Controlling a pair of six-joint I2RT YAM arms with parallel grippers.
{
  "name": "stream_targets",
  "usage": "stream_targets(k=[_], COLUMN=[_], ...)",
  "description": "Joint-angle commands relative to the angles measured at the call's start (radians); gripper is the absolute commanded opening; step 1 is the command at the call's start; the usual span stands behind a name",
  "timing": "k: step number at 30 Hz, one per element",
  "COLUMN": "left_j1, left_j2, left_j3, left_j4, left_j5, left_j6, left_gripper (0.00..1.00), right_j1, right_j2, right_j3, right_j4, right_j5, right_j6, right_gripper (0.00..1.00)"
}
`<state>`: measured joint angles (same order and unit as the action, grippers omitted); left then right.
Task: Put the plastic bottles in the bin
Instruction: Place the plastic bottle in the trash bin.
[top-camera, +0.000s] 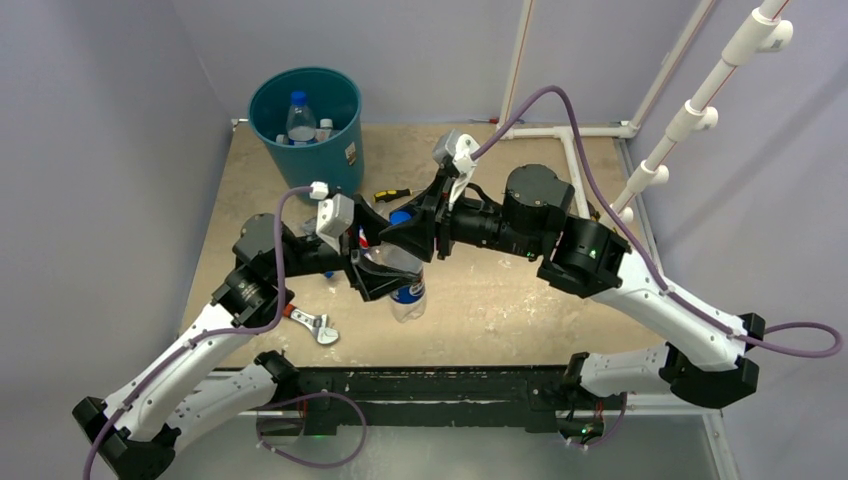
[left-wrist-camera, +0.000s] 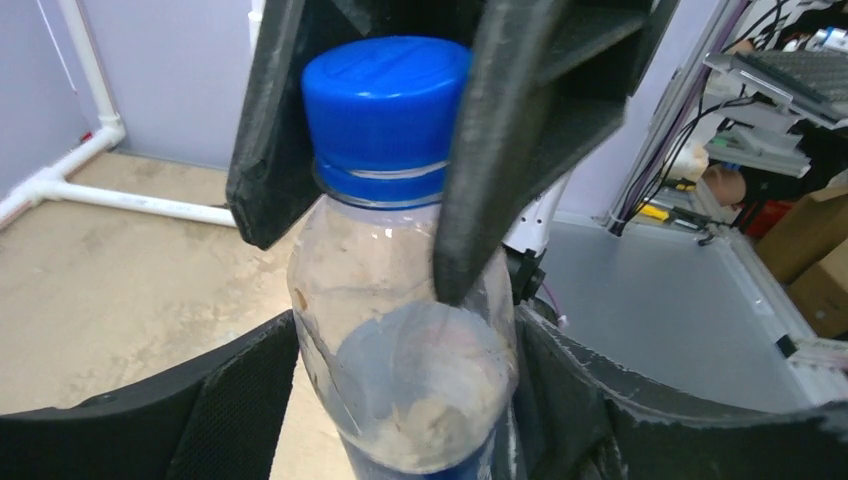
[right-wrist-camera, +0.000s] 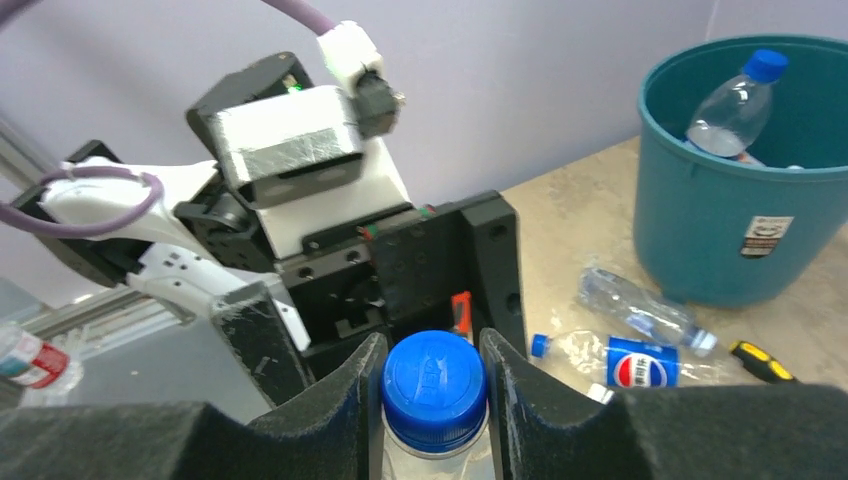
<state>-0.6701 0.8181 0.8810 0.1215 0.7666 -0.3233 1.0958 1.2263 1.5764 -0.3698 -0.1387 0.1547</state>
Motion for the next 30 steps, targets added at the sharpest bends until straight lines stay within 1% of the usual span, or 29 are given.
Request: stream_targets(k=[1, 3, 6, 10, 12, 14, 17, 18, 19, 21, 22, 23, 24, 25, 28, 30], left_j1=[-0.003, -0.004, -0.005, -0.005, -0.005, -0.005, -0.006, -0.005, -0.005, -0.005, -0.005, -0.005, -0.005, -0.005, -0.005, -0.005], left_j2=[0.007, -0.001, -0.017, -0.027, -0.031, -0.038, -0.048, -0.053, -0.056, -0.06, -0.06, -0.06, -0.06, -0.06, -0.063, -0.059], left_j3=[-0.02, -0.025, -0.033, -0.047, -0.049, -0.05, -0.051, -0.051, -0.049, -0.043, -0.037, -0.031, -0.025, -0.018, 0.003, 0.033], left_j4=[0.049, 0.055, 0.069, 0.106, 0.109, 0.108, 0.112, 0.116, 0.117, 0.119, 0.117, 0.115, 0.111, 0.107, 0.091, 0.081], left_j5=[-0.011, -0.016, -0.016, -0.006, -0.009, -0.016, -0.019, -0.023, -0.03, -0.045, -0.052, -0.062, -0.074, -0.092, -0.188, -0.286], left_j6=[-0.018, -0.02, -0.028, -0.046, -0.047, -0.045, -0.044, -0.047, -0.046, -0.044, -0.042, -0.038, -0.033, -0.024, 0.012, 0.045], left_gripper=[0.78, 0.81, 0.79, 0.63, 0.53, 0.41, 0.32, 0.29, 0.26, 0.24, 0.24, 0.23, 0.23, 0.22, 0.19, 0.15], right_j1=[0.004, 0.003, 0.002, 0.001, 0.001, 0.001, 0.001, 0.001, 0.001, 0.001, 0.001, 0.002, 0.002, 0.001, 0.002, 0.003], right_j2=[-0.001, -0.008, -0.019, -0.032, -0.034, -0.033, -0.035, -0.038, -0.044, -0.053, -0.059, -0.068, -0.081, -0.096, -0.171, -0.252], right_j3=[0.013, -0.008, -0.035, -0.064, -0.071, -0.072, -0.072, -0.072, -0.072, -0.067, -0.065, -0.065, -0.064, -0.066, -0.114, -0.189], right_j4=[0.124, 0.146, 0.181, 0.226, 0.237, 0.238, 0.235, 0.233, 0.231, 0.218, 0.212, 0.204, 0.196, 0.187, 0.2, 0.256], right_j5=[-0.084, -0.081, -0.073, -0.066, -0.062, -0.061, -0.065, -0.065, -0.067, -0.066, -0.06, -0.05, -0.035, -0.018, 0.065, 0.168], right_j6=[0.063, 0.068, 0.075, 0.08, 0.082, 0.081, 0.079, 0.077, 0.078, 0.077, 0.076, 0.076, 0.074, 0.073, 0.071, 0.07], right_gripper=[0.0, 0.0, 0.0, 0.0, 0.0, 0.0, 0.0, 0.07, 0.23, 0.59, 0.68, 0.79, 0.94, 0.98, 0.99, 0.99])
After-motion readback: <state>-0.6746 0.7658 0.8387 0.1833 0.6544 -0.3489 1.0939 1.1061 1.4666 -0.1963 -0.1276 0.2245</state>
